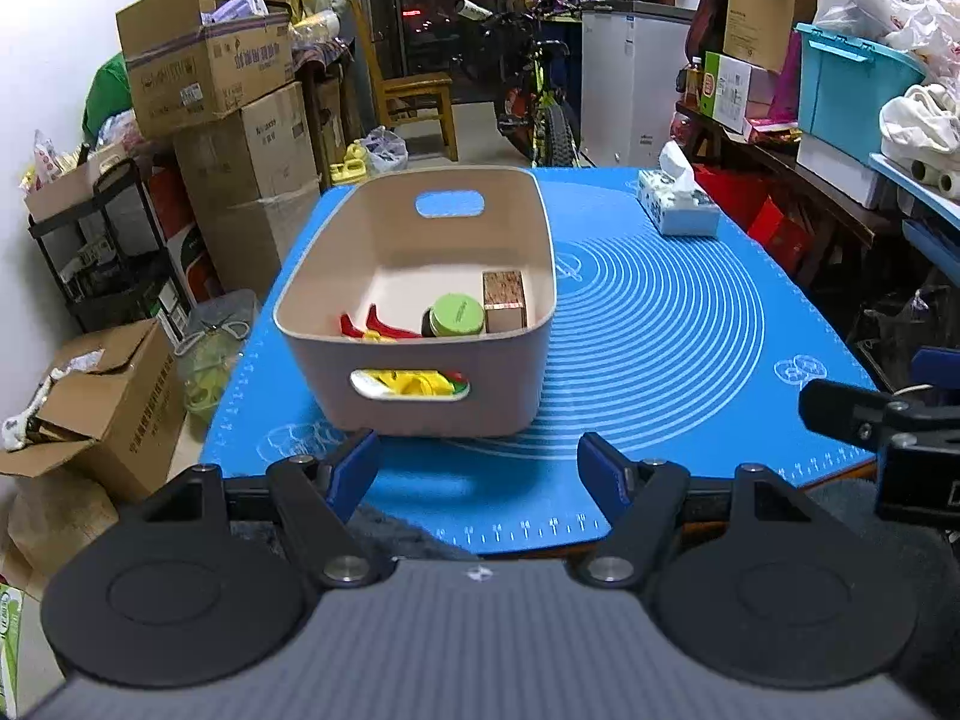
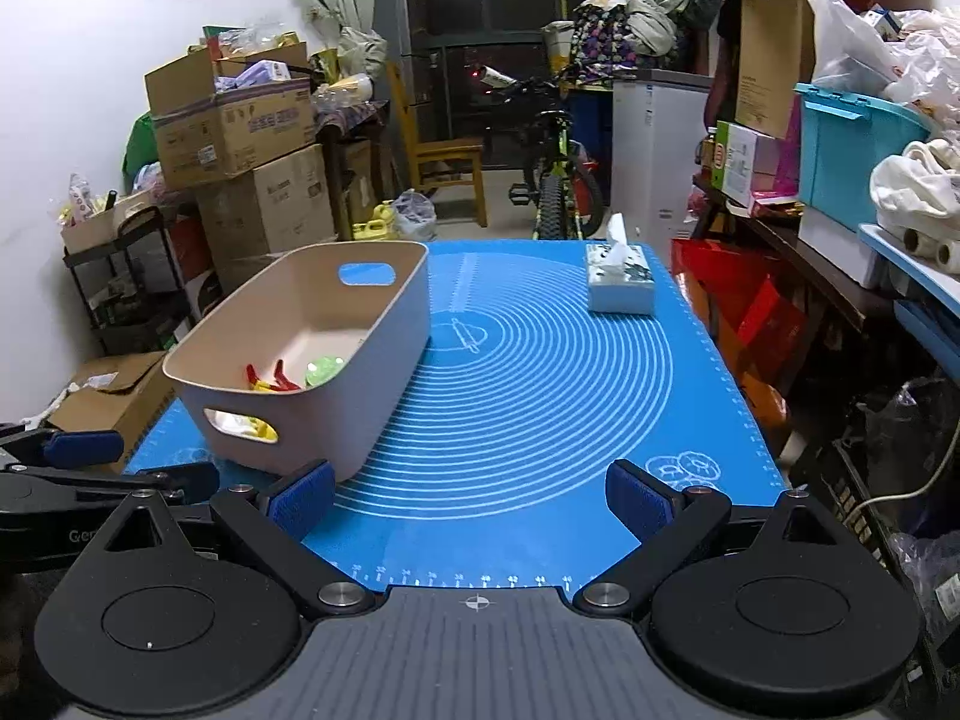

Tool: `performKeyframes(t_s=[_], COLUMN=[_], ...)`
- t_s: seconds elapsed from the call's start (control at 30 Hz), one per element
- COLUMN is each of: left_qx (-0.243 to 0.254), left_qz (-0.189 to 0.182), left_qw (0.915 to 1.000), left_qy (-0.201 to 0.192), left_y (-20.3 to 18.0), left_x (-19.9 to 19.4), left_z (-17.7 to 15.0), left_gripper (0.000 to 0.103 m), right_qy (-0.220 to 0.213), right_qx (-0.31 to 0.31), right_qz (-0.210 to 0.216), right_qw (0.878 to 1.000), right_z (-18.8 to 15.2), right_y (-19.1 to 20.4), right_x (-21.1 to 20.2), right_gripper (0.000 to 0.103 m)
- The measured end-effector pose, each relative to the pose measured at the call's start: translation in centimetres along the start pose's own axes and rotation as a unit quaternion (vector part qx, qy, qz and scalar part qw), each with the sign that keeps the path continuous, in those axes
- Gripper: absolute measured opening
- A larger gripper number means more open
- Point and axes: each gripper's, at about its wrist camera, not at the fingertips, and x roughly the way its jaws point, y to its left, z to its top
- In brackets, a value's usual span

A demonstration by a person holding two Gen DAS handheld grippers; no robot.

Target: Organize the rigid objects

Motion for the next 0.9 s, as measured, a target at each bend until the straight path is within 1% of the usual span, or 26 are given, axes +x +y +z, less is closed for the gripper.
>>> performKeyframes(t_s=[0.17, 0.33, 0.47, 0.9], left_qx=[0.001, -0.003, 0.004, 0.008], left_qz=[0.01, 0.012, 0.014, 0.01], left_qw=[0.9999, 0.9999, 0.9999, 0.9999], left_qy=[-0.001, -0.002, -0.004, -0.011], left_y=[0.2, 0.6, 0.4, 0.5], left_x=[0.8, 1.4, 1.7, 1.7], left_z=[-1.1, -1.5, -1.8, -2.0], left_gripper=[0.074, 0.074, 0.074, 0.074], right_qy=[-0.012, -0.013, -0.019, -0.013], right_qx=[-0.023, -0.028, -0.027, -0.013], right_qz=[-0.021, -0.023, -0.026, -0.023], right_qw=[0.999, 0.999, 0.999, 1.0], right_z=[-1.8, -2.9, -3.3, -3.4], right_y=[0.6, 1.0, 1.1, 0.5], right_x=[0.3, 0.8, 1.0, 1.6], right_gripper=[0.097, 0.097, 0.097, 0.097])
